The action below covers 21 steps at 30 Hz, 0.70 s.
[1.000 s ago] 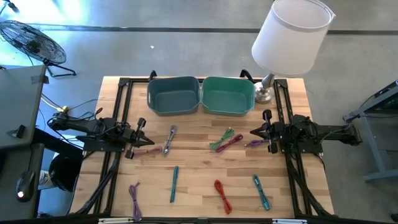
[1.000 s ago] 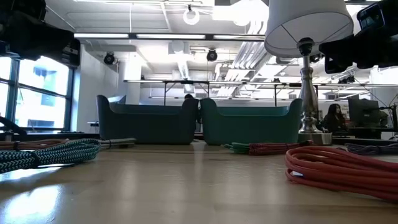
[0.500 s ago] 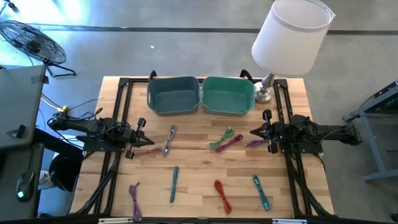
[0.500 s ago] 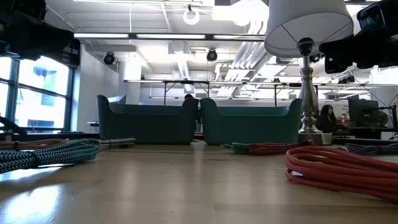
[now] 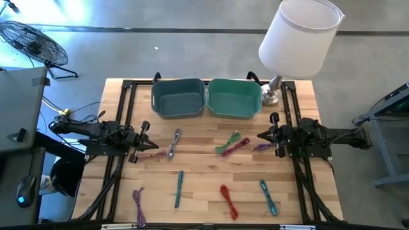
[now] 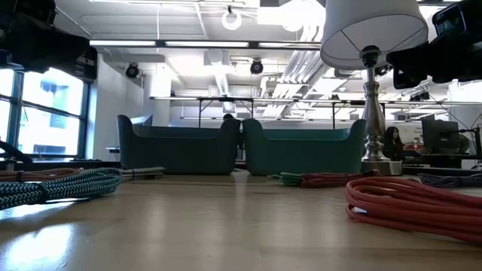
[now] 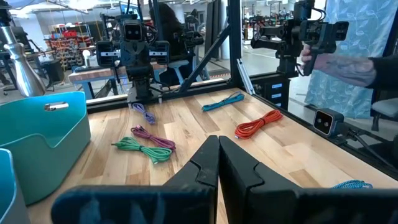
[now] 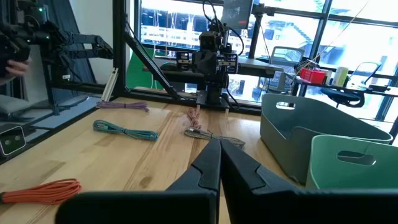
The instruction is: Pick & Place USB Port
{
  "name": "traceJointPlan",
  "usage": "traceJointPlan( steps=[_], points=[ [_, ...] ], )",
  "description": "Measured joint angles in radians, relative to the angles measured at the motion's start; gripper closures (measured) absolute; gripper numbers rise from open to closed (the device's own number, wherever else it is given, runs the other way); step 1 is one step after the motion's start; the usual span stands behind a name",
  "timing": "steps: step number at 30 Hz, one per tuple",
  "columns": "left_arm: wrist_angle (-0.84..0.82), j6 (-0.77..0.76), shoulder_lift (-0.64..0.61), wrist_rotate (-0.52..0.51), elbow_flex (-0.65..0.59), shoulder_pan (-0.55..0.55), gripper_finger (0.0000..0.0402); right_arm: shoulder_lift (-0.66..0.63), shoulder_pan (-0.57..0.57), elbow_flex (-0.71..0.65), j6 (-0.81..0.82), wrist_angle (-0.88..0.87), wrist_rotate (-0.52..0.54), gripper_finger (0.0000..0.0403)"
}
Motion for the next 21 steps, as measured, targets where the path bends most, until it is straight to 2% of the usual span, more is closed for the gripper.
traceJointPlan(
  steps=[2,7,15,18,21],
  points=[
    [0.000,0.007,0.000,0.000,0.000,0.000,0.0399,0.000,0.000,0.000,0.041,0.000,-0.004,0.0402],
    [0.000,0.083,0.000,0.000,0.000,0.000,0.0399,0.000,0.000,0.000,0.267,0.001,-0.005,0.0402],
    [-0.001,0.071,0.000,0.003,0.000,0.000,0.0399,0.000,0.000,0.000,0.271,-0.006,0.077,0.0402],
    [-0.002,0.072,0.000,-0.001,0.000,0.000,0.0399,0.000,0.000,0.000,0.293,-0.006,0.076,0.0402],
    [-0.002,0.091,0.004,0.004,0.000,0.000,0.0399,0.004,0.000,0.000,0.246,-0.008,0.071,0.0402]
  ],
)
